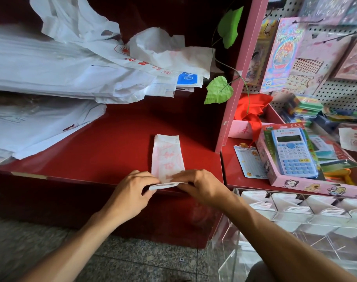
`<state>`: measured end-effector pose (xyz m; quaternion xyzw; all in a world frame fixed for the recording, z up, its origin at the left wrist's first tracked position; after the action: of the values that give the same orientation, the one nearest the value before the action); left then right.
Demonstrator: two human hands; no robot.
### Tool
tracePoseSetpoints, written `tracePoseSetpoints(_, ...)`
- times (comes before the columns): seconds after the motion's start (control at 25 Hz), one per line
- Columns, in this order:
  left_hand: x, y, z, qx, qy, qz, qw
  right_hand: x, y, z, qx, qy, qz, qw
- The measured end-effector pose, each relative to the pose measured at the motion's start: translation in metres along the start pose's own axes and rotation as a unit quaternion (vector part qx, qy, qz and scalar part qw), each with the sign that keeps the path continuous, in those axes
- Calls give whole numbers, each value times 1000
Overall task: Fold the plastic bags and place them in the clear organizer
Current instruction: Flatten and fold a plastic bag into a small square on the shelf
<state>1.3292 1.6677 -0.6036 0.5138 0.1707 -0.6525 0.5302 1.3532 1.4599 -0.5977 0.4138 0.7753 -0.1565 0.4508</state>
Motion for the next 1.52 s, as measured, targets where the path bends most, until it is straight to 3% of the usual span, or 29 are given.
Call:
tracePoseSetpoints(0.16,-1,0,-2,-84,-76,-1,994,-8,-2,10,80,130,32,988)
tracePoseSetpoints(0.36,2,6,-4,-170,-165,16,971,-10,-3,15,110,187,49,975)
tracePoseSetpoints(0.8,0,15,10,-312,-114,73,940,-10,8,17,217,78,134,964)
tracePoseSetpoints(1.08,4,17,8,-323,-98,89,937,-11,7,17,252,69,173,950)
tracePoseSetpoints(1.32,10,22,6,-322,-42,89,942,-6,8,7,228,-57,156,959)
tracePoseSetpoints(1.4,11,22,7,-267,-24,102,958,-5,9,2,181,-116,149,965)
tracePoseSetpoints(1.52,17,20,3,-104,53,90,989,5,12,2,105,-215,54,969)
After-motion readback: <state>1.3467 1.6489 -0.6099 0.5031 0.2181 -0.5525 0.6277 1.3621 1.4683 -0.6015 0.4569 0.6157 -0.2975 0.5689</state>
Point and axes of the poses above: each hand's wrist, its own y-axis towards the middle knuckle, its own x-axis out of the palm, z = x × y, the point moved 3 cm from there along y, towards the middle knuckle, and after that the axes turned 5 degrees about -z, right-handed, at the moved point
